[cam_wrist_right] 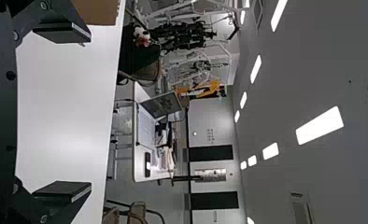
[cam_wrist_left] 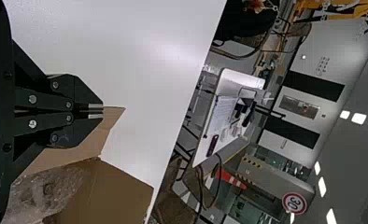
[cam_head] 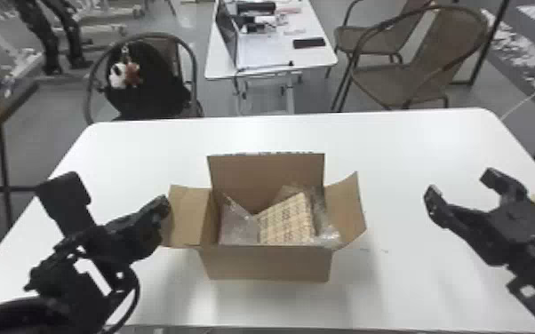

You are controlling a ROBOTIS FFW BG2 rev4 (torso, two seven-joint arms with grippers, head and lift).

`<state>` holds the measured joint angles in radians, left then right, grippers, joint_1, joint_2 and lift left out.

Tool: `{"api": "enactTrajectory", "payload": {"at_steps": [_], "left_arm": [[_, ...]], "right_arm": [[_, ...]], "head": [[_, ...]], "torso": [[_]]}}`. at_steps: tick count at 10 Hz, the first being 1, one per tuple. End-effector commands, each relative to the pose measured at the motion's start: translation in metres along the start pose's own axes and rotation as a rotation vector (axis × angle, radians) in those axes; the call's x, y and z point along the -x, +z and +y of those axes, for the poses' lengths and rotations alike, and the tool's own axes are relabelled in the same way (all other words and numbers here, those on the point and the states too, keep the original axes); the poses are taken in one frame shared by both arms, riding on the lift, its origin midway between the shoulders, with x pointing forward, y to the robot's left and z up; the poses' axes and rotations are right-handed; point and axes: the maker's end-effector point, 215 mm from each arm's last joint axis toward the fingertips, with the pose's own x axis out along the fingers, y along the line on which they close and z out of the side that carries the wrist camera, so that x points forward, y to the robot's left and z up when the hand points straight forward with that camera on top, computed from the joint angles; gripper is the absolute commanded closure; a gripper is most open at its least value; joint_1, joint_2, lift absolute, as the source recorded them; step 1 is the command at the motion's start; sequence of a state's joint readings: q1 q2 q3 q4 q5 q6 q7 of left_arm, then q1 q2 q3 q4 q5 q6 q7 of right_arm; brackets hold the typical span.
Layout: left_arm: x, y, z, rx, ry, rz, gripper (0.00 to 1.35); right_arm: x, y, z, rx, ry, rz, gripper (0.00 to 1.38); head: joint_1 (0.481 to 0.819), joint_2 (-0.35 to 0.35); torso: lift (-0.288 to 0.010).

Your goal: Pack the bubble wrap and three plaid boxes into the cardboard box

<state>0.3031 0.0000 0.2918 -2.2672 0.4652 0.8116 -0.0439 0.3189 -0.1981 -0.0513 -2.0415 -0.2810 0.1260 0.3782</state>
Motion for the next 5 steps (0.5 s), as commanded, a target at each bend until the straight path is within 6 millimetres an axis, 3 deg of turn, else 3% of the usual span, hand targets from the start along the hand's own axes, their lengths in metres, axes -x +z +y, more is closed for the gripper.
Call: {"api": "enactTrajectory", "payload": {"at_steps": [1,3,5], "left_arm": [[0.001,-0.002,0.003,0.003,0.006,0.000,1.21],[0.002,-0.003,0.003,0.002,0.007,0.002,1.21],[0.003,-0.005,0.005,0.003,0.010,0.003,1.21]], "right_arm": [[0.020,-0.021,0.001,0.010,-0.023,-0.006,0.18],[0.043,-0.028,-0.007,0.062,-0.065,-0.011,0.18],[0.074,-0.046,-0.025,0.057,-0.162,0.023,0.18]], "head": [[0.695,0.105],[0.695,0.104],[0.695,0.080]], "torso": [[-0.148],[-0.148],[-0.148]]}}
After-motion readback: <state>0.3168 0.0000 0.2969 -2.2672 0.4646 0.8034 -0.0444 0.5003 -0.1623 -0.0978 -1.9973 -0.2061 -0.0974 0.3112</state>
